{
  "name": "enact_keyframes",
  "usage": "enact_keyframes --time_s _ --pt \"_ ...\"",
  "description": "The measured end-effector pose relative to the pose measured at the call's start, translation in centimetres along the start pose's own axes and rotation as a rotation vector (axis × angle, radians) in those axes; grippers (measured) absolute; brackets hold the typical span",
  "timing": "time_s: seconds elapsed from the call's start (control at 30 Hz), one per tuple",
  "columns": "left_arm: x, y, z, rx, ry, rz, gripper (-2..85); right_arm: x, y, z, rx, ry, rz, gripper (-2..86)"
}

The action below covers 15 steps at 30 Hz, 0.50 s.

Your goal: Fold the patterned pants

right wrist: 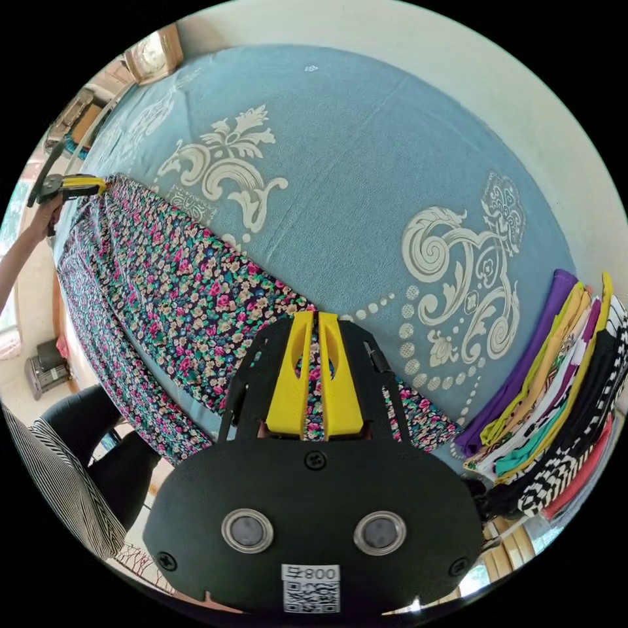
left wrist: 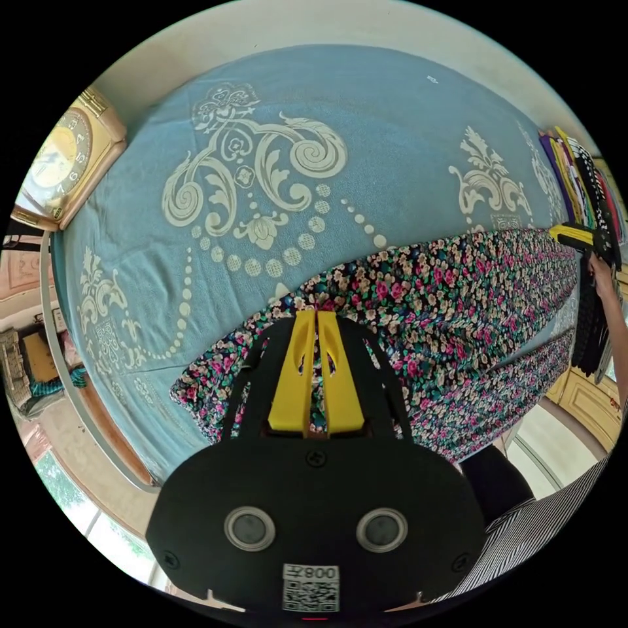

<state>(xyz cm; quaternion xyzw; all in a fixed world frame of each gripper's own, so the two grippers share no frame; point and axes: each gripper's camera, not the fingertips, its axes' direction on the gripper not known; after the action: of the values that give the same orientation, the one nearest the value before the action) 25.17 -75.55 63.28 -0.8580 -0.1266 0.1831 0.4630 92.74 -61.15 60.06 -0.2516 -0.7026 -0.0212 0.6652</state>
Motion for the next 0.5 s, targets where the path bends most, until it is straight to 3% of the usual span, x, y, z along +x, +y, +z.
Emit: enact_keyframes --time_s 0.2,0.37,0.5 --pt "-1.8 -0.9 -3.2 0.135 0.006 -0.039 0.9 1.6 -1.4 -1.9 0.047 -0.007 0.032 0.4" --pt "-2.9 -1.7 -1.7 0.061 0.023 -0.025 2.6 2.4 -3.1 -1.0 -0.005 -0.05 0.047 0.9" --pt "-3.5 -0.6 -1.9 0.124 0.044 -0.058 4.6 3.9 -2.1 -1.8 0.073 -0.009 0.171 2.8"
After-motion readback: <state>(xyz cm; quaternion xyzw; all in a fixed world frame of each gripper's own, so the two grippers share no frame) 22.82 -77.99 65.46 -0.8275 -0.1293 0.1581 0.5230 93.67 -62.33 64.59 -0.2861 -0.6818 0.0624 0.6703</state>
